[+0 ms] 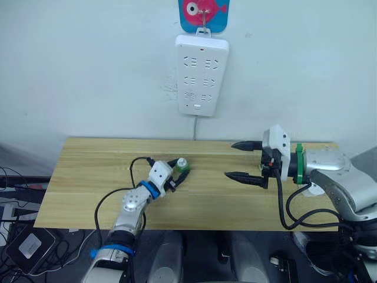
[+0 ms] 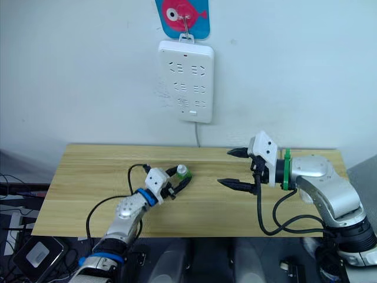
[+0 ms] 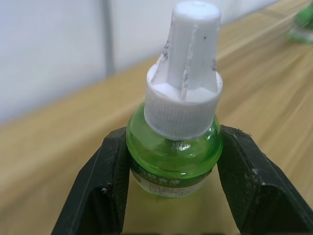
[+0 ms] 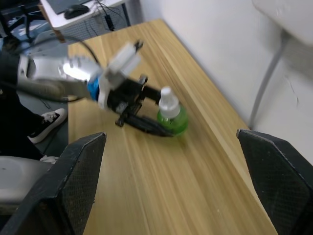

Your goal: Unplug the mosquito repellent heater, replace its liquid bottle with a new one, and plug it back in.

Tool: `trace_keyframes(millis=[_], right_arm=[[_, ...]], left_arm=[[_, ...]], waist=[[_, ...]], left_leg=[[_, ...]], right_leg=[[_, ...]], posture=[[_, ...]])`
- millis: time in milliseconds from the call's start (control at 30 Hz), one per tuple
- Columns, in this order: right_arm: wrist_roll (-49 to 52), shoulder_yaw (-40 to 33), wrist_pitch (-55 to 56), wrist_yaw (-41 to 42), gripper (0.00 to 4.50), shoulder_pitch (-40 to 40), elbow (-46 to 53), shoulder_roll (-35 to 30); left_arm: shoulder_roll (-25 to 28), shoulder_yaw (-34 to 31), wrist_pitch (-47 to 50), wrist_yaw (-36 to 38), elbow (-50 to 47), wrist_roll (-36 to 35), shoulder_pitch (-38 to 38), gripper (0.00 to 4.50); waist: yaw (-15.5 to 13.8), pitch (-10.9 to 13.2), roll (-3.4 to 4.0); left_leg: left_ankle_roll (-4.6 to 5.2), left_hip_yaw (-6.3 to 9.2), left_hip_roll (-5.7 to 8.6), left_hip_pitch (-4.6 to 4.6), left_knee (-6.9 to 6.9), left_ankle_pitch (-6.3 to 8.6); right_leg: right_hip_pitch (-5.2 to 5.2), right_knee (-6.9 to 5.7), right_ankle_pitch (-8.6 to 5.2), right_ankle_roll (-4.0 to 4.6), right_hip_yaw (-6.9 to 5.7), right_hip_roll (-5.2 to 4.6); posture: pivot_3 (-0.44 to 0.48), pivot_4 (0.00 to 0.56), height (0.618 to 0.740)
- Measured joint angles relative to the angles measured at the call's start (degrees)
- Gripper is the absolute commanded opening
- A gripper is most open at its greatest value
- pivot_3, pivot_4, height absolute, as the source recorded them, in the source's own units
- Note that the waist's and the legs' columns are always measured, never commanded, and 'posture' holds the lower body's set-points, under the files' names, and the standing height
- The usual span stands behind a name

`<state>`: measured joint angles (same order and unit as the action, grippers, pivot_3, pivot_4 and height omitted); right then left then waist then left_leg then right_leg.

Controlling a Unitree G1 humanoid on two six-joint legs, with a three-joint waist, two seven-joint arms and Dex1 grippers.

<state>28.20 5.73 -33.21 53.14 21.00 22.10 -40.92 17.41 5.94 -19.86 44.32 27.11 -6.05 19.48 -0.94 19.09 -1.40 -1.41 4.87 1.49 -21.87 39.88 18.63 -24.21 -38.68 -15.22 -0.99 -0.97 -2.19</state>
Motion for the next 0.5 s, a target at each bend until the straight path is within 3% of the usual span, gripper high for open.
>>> trace_keyframes(millis=[200, 500], right_arm=[[-0.97, 0.68, 0.28, -5.28, 4.5, -1.99, 0.77, 6.22], [-2.16, 3.12, -1.64, -12.86, 4.5, -0.59, 3.98, 13.21]], left_arm=[[7.05, 3.39, 16.62, 14.78, -15.9, -7.38, 5.7, 2.23], [9.04, 4.84, 23.73, 21.64, -16.5, -9.17, 10.89, 2.23]], waist=[[-0.03, -0.14, 0.07], [-0.12, -0.48, 0.08]], left_leg=[[-0.21, -0.01, -0.01, 0.03, -0.01, -0.11], [-0.28, 0.03, 0.02, -0.03, 0.03, -0.16]], right_leg=[[-0.06, -0.12, 0.0, 0.0, -0.03, 0.01], [-0.12, -0.16, 0.0, 0.0, -0.1, 0.01]], posture=[[0.07, 0.252, 0.74], [0.038, 0.224, 0.74]])
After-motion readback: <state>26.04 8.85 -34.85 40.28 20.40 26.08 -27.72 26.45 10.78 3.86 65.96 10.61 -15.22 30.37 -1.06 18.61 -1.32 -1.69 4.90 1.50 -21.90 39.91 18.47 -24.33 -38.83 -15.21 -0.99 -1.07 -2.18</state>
